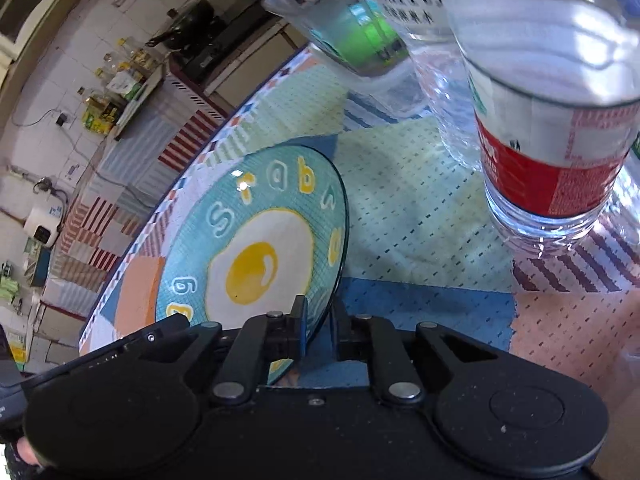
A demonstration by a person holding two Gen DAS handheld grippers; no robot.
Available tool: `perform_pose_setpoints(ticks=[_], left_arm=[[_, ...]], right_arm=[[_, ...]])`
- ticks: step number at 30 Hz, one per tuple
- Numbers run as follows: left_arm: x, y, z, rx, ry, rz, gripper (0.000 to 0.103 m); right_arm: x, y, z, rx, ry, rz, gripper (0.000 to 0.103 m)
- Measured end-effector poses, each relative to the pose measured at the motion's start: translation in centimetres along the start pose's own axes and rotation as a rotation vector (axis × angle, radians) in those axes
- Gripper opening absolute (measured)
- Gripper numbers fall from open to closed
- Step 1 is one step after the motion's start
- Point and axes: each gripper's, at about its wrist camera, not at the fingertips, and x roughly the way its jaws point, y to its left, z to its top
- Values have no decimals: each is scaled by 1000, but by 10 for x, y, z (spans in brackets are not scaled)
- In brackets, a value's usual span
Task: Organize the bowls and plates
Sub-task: 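Carry the egg plate with both grippers toward the sun-print plate stack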
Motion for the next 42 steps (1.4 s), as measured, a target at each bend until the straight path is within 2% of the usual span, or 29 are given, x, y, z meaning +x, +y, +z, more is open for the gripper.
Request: perform_pose_setpoints(ticks=[8, 14, 25, 34, 42], left_arm=[[-54, -4, -10, -2, 17, -5, 13], [-110, -9, -24, -8, 43, -17, 13], [-205, -21, -70, 14, 2, -9, 13], [-222, -11, -116, 13, 33, -28, 14], [-201, 5, -139, -30, 108, -20, 14]], right_arm=[[-33, 17, -14, -79, -7, 20, 16], [-76, 40, -32, -151, -7, 42, 16], [-146, 63, -75, -232, -14, 105, 17], [-163, 71, -119, -289, 8, 98, 18], [-148, 66, -144, -292, 60, 77, 18]])
